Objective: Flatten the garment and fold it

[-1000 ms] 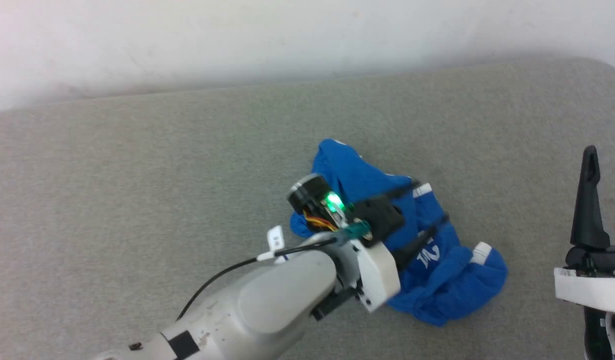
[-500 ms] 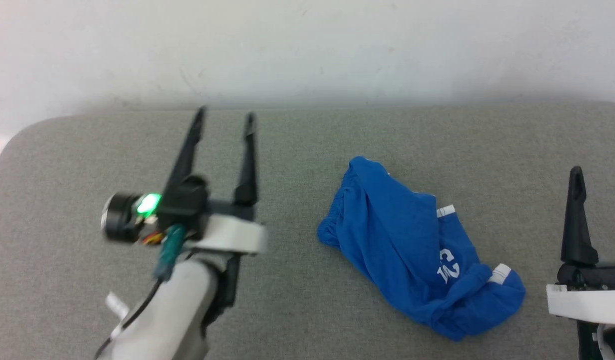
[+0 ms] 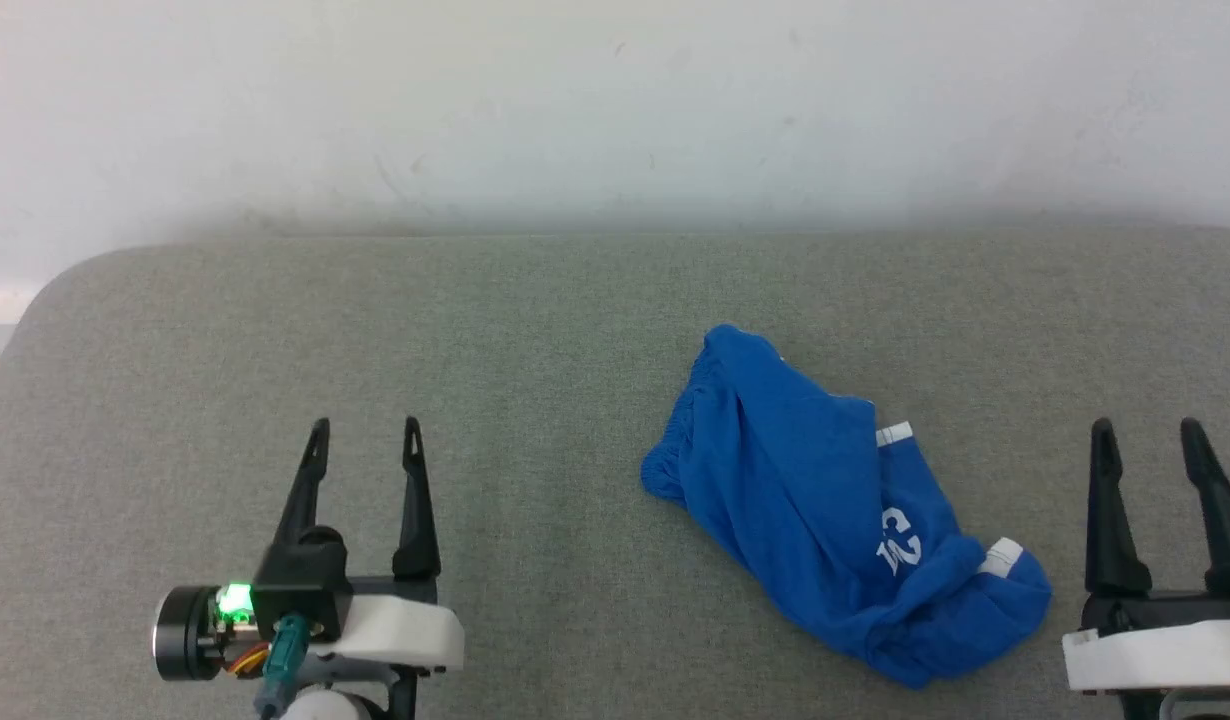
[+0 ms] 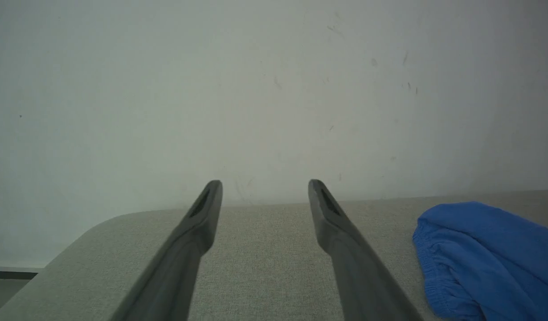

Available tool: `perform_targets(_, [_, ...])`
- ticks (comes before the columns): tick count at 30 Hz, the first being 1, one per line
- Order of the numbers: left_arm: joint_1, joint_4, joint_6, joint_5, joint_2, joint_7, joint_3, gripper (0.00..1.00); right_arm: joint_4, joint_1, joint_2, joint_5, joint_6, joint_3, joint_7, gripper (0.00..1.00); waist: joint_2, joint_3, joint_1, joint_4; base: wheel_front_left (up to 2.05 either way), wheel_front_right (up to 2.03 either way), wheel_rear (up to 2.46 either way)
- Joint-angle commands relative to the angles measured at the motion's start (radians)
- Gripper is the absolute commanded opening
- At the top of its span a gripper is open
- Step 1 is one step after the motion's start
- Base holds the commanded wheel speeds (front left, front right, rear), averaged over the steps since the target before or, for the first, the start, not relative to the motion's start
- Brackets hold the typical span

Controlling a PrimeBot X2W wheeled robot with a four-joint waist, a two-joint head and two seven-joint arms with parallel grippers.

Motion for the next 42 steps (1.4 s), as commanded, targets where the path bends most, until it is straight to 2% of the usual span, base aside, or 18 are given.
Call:
perform_targets(1, [0.015,0.007,-0.016,0.017,-0.010,-0.005,0.014,1.00,0.007,0.015,0.003,0.007,-0.002,0.007,-0.005,1.00,-0.0001,-0.003,0.0000,0.002,0.00,0.00,0.00])
perform_targets(9, [0.021,0.039,-0.093,0.060,-0.068,-0.005,0.070,1.00,0.011,0.030,0.003,0.007,-0.002,0.025,-0.005,1.00,-0.0001,-0.006,0.0000,0.000,0.00,0.00,0.00])
perform_targets(11, [-0.020,0.057,-0.130,0.064,-0.073,-0.005,0.076,1.00,0.004,0.022,0.003,0.002,-0.002,0.020,-0.005,1.00,-0.0001,0.002,0.0000,0.007,0.00,0.00,0.00])
perform_targets(17, [-0.295,0.190,-0.272,0.094,-0.042,-0.005,0.053,1.00,-0.012,-0.006,0.003,-0.021,-0.002,0.034,-0.005,1.00,-0.0001,0.024,0.0000,0.014,0.00,0.00,0.00])
perform_targets(19, [-0.392,0.273,-0.319,0.100,-0.030,0.001,0.031,1.00,-0.014,-0.015,0.003,-0.024,-0.002,0.034,-0.005,1.00,-0.0001,0.032,0.0000,0.008,0.00,0.00,0.00])
perform_targets(21, [-0.491,0.343,-0.365,0.104,-0.021,0.034,0.007,1.00,-0.016,-0.020,0.003,-0.024,-0.002,0.035,-0.005,1.00,-0.0001,0.042,0.0000,-0.001,0.00,0.00,0.00])
perform_targets(24, [-0.622,0.432,-0.410,0.107,-0.015,0.123,-0.041,1.00,-0.016,-0.027,0.003,-0.021,-0.002,0.035,-0.005,1.00,-0.0001,0.061,0.0000,-0.017,0.00,0.00,0.00])
perform_targets(28, [-0.762,0.526,-0.437,0.076,-0.020,0.254,-0.149,1.00,-0.017,-0.044,0.003,-0.017,-0.002,0.035,-0.005,1.00,-0.0001,0.094,0.0000,-0.040,0.00,0.00,0.00])
perform_targets(30, [-0.815,0.566,-0.438,0.021,-0.020,0.340,-0.272,1.00,-0.017,-0.056,0.003,-0.016,-0.002,0.035,-0.005,1.00,-0.0001,0.111,0.0000,-0.056,0.00,0.00,0.00])
perform_targets(36, [-0.947,0.585,-0.439,-0.249,0.023,0.568,-0.620,1.00,-0.019,-0.095,0.003,-0.010,-0.002,0.038,-0.005,1.00,-0.0001,0.169,0.0000,-0.103,0.00,0.00,0.00])
perform_targets(42, [-1.038,0.560,-0.439,-0.487,0.083,0.749,-0.875,1.00,-0.016,-0.136,0.003,-0.002,-0.002,0.049,-0.005,1.00,-0.0001,0.230,0.0000,-0.155,0.00,0.00,0.00])
